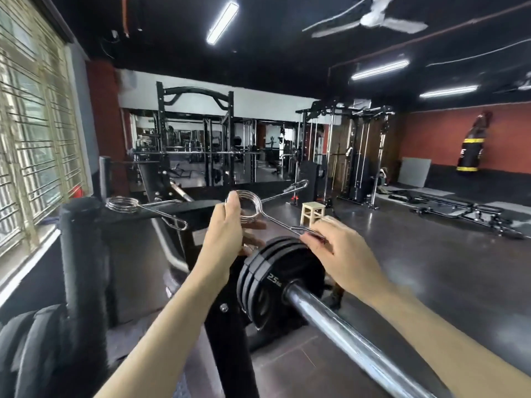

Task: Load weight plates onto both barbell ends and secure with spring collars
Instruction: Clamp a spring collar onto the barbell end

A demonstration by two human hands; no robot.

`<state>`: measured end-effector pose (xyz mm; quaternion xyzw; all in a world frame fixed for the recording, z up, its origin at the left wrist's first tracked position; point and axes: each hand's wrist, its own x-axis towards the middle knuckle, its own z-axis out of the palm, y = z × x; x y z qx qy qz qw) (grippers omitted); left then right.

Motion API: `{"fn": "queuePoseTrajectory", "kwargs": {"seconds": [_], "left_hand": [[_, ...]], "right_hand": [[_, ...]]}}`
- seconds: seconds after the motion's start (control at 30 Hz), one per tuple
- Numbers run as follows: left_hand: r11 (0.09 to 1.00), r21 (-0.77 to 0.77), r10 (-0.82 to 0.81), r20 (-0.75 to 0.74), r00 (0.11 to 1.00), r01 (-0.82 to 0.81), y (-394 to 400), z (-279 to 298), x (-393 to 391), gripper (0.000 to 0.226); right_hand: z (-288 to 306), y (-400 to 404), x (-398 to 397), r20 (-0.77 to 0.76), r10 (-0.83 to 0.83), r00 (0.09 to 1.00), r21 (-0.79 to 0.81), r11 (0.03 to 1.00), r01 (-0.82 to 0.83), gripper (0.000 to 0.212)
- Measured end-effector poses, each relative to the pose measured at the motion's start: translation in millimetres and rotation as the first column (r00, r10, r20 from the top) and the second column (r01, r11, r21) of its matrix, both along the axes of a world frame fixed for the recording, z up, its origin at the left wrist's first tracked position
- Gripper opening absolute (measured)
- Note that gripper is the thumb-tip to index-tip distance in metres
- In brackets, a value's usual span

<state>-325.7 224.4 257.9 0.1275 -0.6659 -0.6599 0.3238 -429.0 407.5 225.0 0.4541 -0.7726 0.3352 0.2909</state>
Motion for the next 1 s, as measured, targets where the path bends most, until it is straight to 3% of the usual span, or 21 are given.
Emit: {"fn": "queuePoseTrajectory", "kwargs": {"seconds": [0.03,0.13,0.2,0.27,0.4,0.6,0.8,1.0], "left_hand": [[1.0,0.006,-0.003,-0.005,1.0,0.003,22.1,-13.0,1.8,0.036],[1.0,0.027,0.006,0.025,1.0,-0.006,81.8,-55.2,-1.2,0.033],[0.999,0.035,0.006,0.09,0.996,-0.009,116.5,-79.4,-4.8,0.033],[0.999,0.048,0.01,0.132,0.991,-0.016,148.8,-96.2,-4.3,0.028],[0.99,0.025,0.134,0.16,0.978,-0.14,199.7,-114.7,8.5,0.022],[0.968,-0.023,0.25,0.188,0.95,-0.25,251.6,-126.3,30.0,0.022],[0.977,-0.074,0.21,0.243,0.947,-0.198,273.3,-116.9,48.7,0.021],[0.998,-0.059,0.021,0.308,0.951,-0.003,289.5,-124.1,66.3,0.013]], "right_hand": [[-6.0,24.6,-0.4,0.003,-0.034,0.999,0.052,0.998,0.034,0.027],[-22.7,90.5,-7.3,-0.006,-0.113,0.994,0.319,0.941,0.109,0.114],[-30.7,125.2,-8.8,-0.128,-0.161,0.979,0.476,0.855,0.203,0.135],[-36.2,153.4,-7.8,-0.208,-0.203,0.957,0.55,0.785,0.286,0.138],[-44.2,192.4,2.8,-0.173,-0.207,0.963,0.628,0.73,0.27,0.137],[-74.1,224.3,11.9,-0.164,-0.16,0.973,0.545,0.808,0.225,0.138],[-72.1,247.3,21.6,-0.22,-0.153,0.964,0.545,0.8,0.251,0.14],[-84.7,265.0,38.3,-0.267,-0.167,0.949,0.587,0.753,0.297,0.127]]}}
